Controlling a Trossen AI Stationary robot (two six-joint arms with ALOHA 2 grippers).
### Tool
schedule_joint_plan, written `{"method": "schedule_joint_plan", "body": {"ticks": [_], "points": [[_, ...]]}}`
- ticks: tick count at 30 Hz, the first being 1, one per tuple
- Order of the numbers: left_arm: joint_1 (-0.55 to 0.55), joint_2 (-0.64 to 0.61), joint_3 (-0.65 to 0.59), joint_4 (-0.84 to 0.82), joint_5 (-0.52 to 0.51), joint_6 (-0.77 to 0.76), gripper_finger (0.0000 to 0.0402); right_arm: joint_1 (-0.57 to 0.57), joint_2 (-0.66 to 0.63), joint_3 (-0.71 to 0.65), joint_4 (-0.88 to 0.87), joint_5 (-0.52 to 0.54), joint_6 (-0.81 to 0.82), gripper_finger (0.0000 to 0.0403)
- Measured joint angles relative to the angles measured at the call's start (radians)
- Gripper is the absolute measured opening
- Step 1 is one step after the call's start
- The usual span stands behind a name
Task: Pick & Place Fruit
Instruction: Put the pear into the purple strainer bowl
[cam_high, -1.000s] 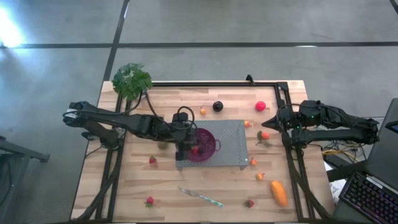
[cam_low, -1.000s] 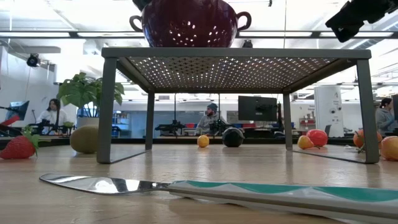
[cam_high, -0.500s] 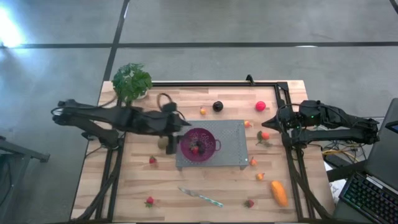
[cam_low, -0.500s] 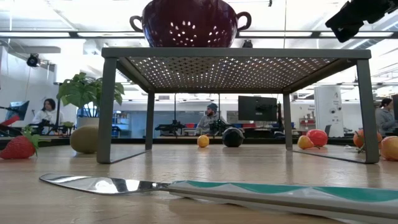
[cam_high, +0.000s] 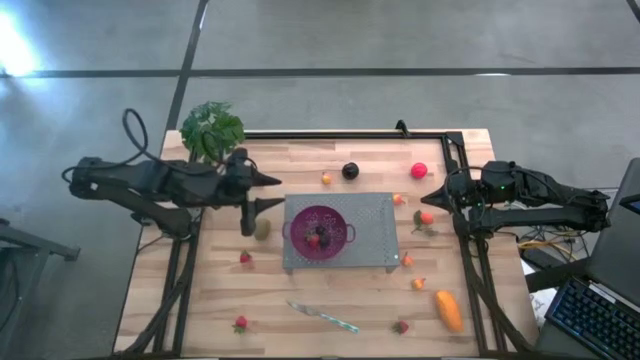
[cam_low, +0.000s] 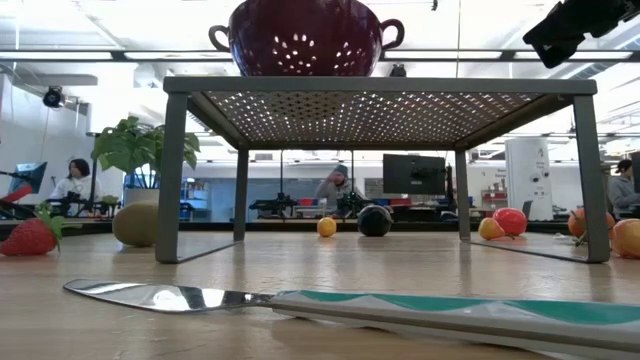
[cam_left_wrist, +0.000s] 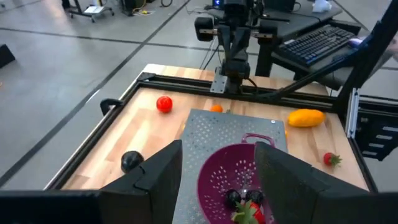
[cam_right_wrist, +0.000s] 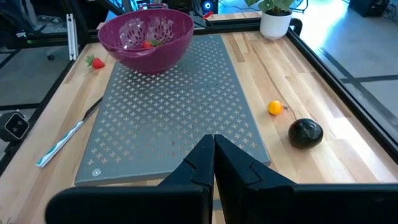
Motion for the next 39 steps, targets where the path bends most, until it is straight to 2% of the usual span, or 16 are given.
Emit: {"method": "schedule_joint_plan", "body": {"ticks": [5,11,14,18,23,39], "points": [[0.0,0.012,0.0,-0.006,0.0,-0.014,0.0206,0.0,0.0,0.0,0.0,0.0,0.0,0.0009],[0.0,0.013,0.0,-0.06,0.001,-0.102,0.0206,0.0,0.0,0.0,0.0,0.0,0.002,0.0009],[-0.002,0.009,0.003,-0.15,0.006,-0.167,0.0206,0.0,0.0,0.0,0.0,0.0,0.0,0.0009],[-0.022,-0.007,0.024,-0.303,0.019,-0.329,0.0206,0.0,0.0,0.0,0.0,0.0,0.001,0.0009],[-0.073,-0.013,0.004,-0.397,-0.032,-0.449,0.0206,0.0,0.0,0.0,0.0,0.0,0.001,0.0009],[-0.161,-0.013,-0.123,-0.438,-0.063,-0.661,0.0206,0.0,0.0,0.0,0.0,0.001,0.0,0.0008]]}}
